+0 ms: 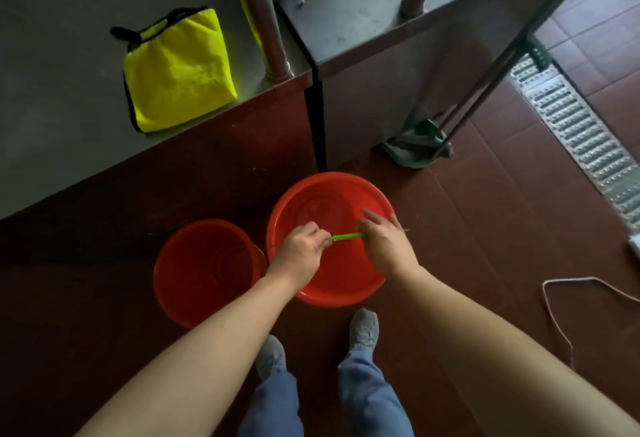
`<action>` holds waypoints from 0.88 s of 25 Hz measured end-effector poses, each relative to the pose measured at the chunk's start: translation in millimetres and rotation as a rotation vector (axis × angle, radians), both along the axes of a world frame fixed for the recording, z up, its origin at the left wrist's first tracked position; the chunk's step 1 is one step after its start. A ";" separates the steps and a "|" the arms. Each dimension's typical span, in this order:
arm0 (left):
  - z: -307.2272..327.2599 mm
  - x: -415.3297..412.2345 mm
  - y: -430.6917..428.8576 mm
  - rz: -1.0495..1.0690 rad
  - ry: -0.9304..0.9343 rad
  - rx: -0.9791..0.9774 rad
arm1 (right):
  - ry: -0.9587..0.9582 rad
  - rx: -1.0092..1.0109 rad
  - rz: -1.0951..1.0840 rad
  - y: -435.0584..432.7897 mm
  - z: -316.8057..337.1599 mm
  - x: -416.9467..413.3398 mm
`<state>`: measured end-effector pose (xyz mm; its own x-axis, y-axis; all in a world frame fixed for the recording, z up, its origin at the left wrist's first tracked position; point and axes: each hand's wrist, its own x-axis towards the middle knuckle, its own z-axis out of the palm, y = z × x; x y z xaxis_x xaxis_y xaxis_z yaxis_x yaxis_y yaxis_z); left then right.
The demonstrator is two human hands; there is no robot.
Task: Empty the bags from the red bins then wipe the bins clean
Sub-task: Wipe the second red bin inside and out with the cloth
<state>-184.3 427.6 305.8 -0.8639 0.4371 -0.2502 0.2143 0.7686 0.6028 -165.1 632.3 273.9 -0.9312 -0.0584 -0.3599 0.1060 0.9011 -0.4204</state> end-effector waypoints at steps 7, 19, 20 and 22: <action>-73.9 -31.3 -22.2 0.010 -0.049 -0.215 | -0.167 0.012 0.170 -23.3 -61.2 -61.9; -180.3 -75.5 -47.7 0.093 -0.045 -0.286 | -0.141 0.017 -0.012 -59.9 -159.0 -108.5; -185.7 -71.6 -48.0 0.100 -0.069 -0.276 | -0.159 0.028 0.015 -59.5 -160.1 -106.4; -193.3 -63.7 -46.9 0.111 -0.105 -0.245 | -0.175 0.053 0.036 -58.0 -161.8 -101.1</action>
